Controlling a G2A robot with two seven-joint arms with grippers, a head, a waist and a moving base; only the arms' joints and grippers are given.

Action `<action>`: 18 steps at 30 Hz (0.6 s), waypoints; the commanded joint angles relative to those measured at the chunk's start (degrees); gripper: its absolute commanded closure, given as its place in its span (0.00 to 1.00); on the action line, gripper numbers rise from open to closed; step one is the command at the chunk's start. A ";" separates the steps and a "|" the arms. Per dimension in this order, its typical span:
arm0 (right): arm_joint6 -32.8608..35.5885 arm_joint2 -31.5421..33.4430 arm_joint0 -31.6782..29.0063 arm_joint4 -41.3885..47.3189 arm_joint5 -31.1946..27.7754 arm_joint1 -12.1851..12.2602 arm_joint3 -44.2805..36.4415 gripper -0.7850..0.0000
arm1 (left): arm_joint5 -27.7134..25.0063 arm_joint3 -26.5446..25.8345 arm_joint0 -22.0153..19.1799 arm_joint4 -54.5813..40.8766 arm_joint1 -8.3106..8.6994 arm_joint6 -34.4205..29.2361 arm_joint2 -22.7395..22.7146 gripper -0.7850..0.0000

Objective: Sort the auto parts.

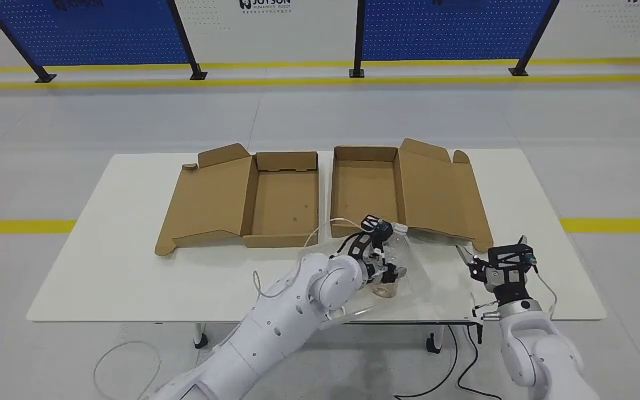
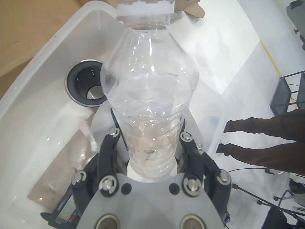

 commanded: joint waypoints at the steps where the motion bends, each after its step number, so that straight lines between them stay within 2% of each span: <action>1: 0.00 0.00 0.00 0.00 0.00 0.00 0.00 0.00 | -0.45 -1.43 0.94 1.03 0.36 0.92 -0.59 1.00; 12: 0.00 0.00 0.00 0.00 0.00 0.00 0.00 0.00 | -5.29 -12.62 7.85 14.23 3.11 11.78 -4.00 1.00; 18: 0.00 0.00 0.00 0.00 0.00 0.00 0.00 0.00 | -5.96 -18.13 11.84 21.23 4.35 17.37 -5.72 1.00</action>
